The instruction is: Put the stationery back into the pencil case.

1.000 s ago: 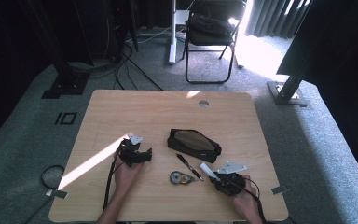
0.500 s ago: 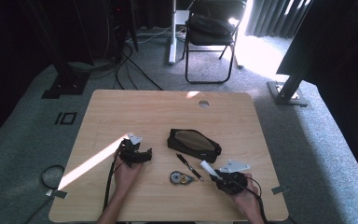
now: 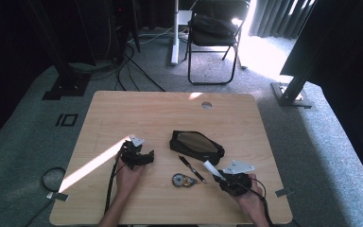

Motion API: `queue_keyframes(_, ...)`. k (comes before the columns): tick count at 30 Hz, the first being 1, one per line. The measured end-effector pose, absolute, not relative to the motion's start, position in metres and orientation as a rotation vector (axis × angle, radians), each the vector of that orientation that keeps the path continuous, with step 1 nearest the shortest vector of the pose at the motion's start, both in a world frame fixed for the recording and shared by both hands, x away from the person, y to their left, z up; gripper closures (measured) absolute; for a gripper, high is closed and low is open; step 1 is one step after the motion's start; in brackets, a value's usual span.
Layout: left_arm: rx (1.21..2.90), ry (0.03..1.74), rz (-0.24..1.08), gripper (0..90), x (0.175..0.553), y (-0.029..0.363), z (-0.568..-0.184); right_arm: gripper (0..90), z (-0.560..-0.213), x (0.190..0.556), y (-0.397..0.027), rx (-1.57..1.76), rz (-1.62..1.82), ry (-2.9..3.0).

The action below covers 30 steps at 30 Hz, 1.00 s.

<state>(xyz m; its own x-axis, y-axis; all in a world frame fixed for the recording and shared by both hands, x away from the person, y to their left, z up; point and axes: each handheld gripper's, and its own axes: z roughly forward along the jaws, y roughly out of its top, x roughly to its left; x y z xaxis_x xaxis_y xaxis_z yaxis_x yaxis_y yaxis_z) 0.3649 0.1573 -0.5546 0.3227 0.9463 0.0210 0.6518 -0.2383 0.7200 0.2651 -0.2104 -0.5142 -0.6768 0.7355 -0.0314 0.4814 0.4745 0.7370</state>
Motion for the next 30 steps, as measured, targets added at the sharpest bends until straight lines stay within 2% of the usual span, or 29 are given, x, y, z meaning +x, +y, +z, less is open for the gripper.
queue_keyframes(30,1.98,1.404,0.621,18.4,0.365,0.157,-0.555,71.5,-0.49,0.269,-0.22,1.008,1.071,2.302)
